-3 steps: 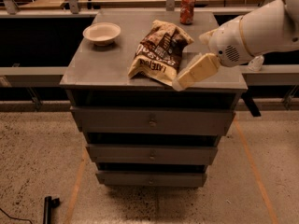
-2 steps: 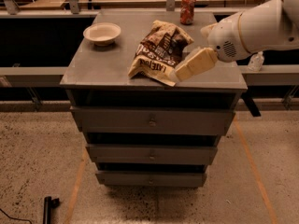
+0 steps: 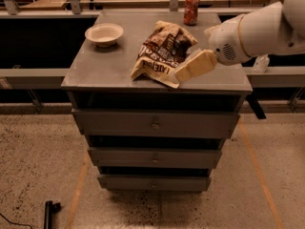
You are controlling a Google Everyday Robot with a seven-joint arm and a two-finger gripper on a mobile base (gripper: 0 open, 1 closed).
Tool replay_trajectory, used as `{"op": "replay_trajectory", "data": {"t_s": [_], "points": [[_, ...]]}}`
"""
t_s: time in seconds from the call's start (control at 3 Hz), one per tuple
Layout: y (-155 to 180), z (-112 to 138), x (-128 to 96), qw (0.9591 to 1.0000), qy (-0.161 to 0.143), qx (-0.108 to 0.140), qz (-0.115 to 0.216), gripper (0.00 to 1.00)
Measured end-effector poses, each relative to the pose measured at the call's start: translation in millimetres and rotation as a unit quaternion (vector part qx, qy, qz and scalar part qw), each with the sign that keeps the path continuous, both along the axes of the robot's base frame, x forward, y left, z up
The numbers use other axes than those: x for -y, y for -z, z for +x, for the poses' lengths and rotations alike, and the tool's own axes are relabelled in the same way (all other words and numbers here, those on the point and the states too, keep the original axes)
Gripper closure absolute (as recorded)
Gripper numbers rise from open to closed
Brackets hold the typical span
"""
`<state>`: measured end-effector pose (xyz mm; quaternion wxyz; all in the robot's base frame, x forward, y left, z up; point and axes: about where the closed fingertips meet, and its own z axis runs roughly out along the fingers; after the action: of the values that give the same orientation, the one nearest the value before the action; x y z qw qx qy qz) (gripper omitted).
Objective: Move brown chip bag near coke can
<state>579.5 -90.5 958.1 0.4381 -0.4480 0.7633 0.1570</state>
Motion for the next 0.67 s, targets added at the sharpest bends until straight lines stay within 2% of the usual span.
{"op": "replay_trajectory", "data": {"t_s": [0.33, 0.67], "points": [[32, 16, -40, 0.9991, 0.042, -0.008, 0.004, 0.0], [46, 49, -70, 0.9957, 0.088, 0.002, 0.028, 0.0]]}}
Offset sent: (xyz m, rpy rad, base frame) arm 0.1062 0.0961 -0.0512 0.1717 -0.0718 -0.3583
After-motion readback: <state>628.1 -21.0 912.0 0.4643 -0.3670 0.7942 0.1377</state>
